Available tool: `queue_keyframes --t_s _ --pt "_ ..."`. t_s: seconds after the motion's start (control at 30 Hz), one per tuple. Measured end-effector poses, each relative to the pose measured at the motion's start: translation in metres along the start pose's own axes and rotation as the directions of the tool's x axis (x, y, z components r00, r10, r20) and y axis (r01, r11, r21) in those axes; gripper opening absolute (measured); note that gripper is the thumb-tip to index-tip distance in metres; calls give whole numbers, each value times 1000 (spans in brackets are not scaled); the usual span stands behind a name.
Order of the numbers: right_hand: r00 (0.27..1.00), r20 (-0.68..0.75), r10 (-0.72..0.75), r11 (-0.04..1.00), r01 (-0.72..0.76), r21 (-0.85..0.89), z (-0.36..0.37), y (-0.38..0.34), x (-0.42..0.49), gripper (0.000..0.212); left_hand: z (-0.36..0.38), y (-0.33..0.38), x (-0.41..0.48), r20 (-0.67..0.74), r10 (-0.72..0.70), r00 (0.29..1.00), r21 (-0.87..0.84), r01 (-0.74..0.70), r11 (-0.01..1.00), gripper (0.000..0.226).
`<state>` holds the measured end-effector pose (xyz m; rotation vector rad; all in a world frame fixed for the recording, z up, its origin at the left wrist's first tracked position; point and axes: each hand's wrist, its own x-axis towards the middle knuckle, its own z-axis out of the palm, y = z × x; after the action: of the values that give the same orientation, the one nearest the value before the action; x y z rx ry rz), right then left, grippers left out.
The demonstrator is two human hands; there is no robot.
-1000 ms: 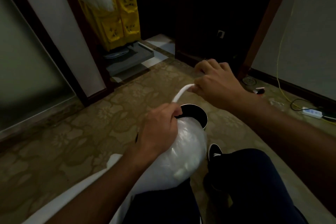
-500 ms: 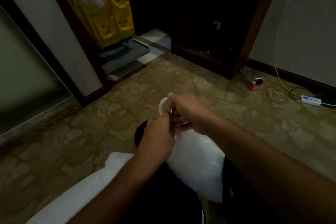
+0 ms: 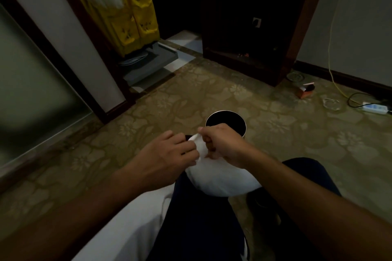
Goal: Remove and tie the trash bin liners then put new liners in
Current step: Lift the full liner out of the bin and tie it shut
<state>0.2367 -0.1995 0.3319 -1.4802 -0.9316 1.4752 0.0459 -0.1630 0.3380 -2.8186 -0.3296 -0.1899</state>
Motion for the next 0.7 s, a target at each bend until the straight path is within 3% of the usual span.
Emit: queue_keyframes --t_s 0.1,0.2,0.27,0.33,0.4,0.47,0.5,0.6,0.7 --pt "991 62 -116 992 118 -33 -2 3 -6 46 5 1 -3 -22 -238 971 -305 220 927 19" --pt "979 65 -191 979 195 -64 3 5 -8 55 3 13 3 60 -514 856 -602 442 665 20" --pt "972 48 -229 971 232 -54 6 8 -5 55 -3 19 11 214 -654 726 -721 569 396 24" --pt "961 17 -278 959 278 -58 7 13 -1 45 -7 23 18 420 -724 547 -806 591 -21 28" --pt "945 -19 -326 942 323 -90 6 18 3 39 -10 28 25 621 -661 421 -777 443 -448 30" --pt "918 -51 -393 908 378 -180 4 20 4 35 -10 31 28 721 -548 424 -652 148 -744 26" --pt "898 -64 -435 878 407 -250 3 20 5 34 -11 33 28 742 -497 449 -555 -2 -832 23" --pt "846 -57 -530 756 441 -484 1 24 6 28 -9 40 29 722 -458 518 -344 -306 -888 22" --pt "816 -50 -576 656 425 -624 -4 29 5 21 -1 48 29 674 -485 557 -363 -322 -874 32"
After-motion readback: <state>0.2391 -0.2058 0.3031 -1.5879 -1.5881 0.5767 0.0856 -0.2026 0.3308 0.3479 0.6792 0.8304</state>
